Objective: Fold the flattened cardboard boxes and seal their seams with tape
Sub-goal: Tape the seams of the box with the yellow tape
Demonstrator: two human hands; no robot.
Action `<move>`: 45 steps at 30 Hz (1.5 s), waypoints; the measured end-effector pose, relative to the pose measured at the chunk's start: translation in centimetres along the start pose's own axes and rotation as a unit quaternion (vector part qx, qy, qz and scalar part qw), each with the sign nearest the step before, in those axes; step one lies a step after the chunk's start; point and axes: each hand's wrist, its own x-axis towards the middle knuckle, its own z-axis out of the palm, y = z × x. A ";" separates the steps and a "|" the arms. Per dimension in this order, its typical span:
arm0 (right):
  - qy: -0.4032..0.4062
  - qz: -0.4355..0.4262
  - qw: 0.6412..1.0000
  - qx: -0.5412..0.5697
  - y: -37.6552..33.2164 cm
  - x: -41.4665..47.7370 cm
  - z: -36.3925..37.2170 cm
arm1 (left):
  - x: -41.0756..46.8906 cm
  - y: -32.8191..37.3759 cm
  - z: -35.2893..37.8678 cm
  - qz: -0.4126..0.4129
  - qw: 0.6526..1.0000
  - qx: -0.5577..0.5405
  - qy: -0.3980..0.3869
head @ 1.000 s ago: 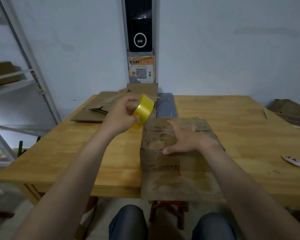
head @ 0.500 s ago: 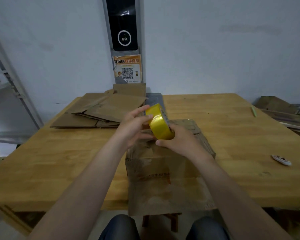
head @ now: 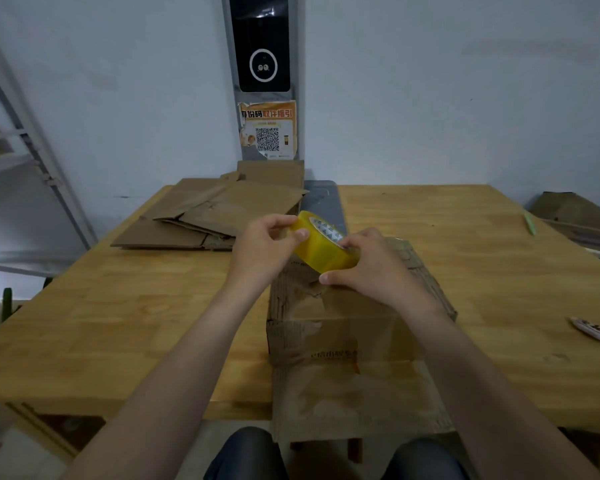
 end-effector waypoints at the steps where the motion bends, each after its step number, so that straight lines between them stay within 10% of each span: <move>1: -0.002 -0.001 1.000 -0.004 0.0 0.1 0.0 | -0.1 -0.2 -0.1 0.005 1.000 0.012 0.007; 18: 0.038 -0.130 0.988 -0.080 -3.3 1.8 -4.0 | 0.7 -0.8 0.4 -0.016 0.998 0.018 0.055; 45: 0.040 -0.085 0.995 0.028 1.1 4.4 -5.2 | 1.0 -0.7 3.3 -0.161 0.984 -0.050 -0.057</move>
